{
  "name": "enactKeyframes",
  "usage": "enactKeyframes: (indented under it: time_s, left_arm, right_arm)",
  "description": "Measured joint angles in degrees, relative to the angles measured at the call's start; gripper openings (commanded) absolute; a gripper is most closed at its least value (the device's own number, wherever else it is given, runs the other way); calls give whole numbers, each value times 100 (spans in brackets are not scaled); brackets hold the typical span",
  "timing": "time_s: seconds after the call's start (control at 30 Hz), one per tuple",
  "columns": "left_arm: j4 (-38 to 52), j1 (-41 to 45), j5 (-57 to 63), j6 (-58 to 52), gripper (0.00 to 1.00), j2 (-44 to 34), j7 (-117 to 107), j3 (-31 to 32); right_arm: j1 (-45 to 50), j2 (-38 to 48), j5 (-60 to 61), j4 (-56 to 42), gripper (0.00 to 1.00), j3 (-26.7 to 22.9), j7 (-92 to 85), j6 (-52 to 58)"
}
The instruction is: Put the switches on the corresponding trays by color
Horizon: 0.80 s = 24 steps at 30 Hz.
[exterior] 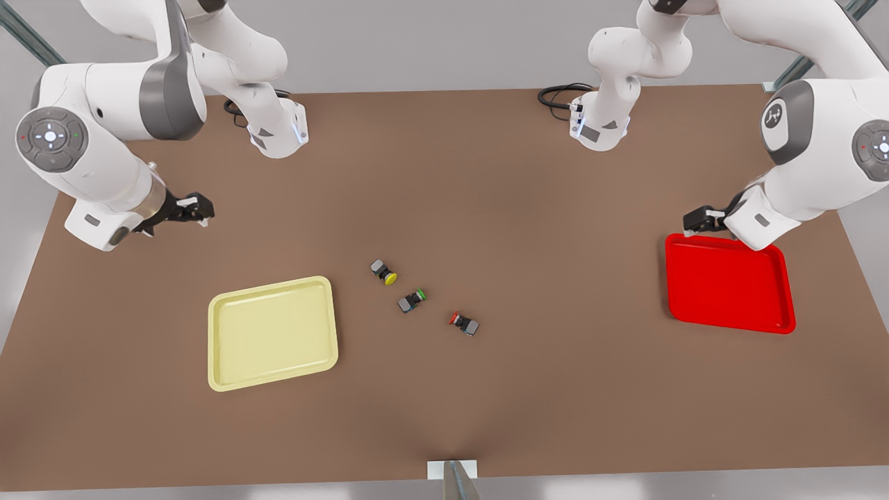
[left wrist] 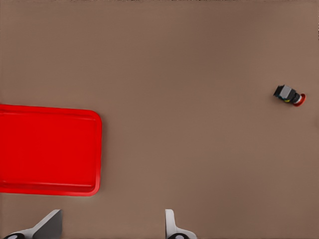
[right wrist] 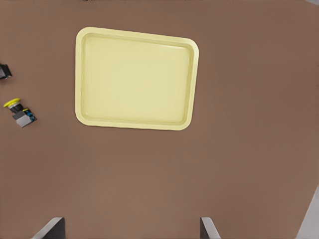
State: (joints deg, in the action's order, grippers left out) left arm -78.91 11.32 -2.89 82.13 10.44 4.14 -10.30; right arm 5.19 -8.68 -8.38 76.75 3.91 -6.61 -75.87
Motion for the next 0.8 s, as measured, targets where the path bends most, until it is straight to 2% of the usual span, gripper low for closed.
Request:
enactKeyframes:
  time_s: [0.13,0.2,0.33,0.4,0.57,0.63,0.7,0.8]
  left_arm:
    - [30,31,-2,65,100,65,25,15]
    - [6,246,13,174,100,355,-9,17]
    - [357,2070,25,978,100,2248,-1012,37]
    - [439,2501,10,1535,100,2818,-1842,128]
    - [469,2577,-81,2845,100,3390,-4154,406]
    - [461,2372,-106,3368,100,3419,-5074,747]
    - [465,2201,-125,3879,100,3510,-5907,1112]
    - [469,2157,-146,4482,100,3673,-7001,1262]
  right_arm:
    - [-1,-8,-11,-10,100,-1,-52,-90]
    - [59,-61,-22,-8,100,-5,-75,-87]
    - [1142,-984,20,41,100,-9,-103,-88]
    - [1726,-1474,141,94,100,-8,-66,-275]
    - [2327,-2055,454,319,100,-6,284,-962]
    - [2371,-2112,556,582,100,-7,470,-1256]
    - [2431,-2097,613,1079,100,-6,661,-1676]
    - [2449,-2050,642,2040,100,75,923,-2561]
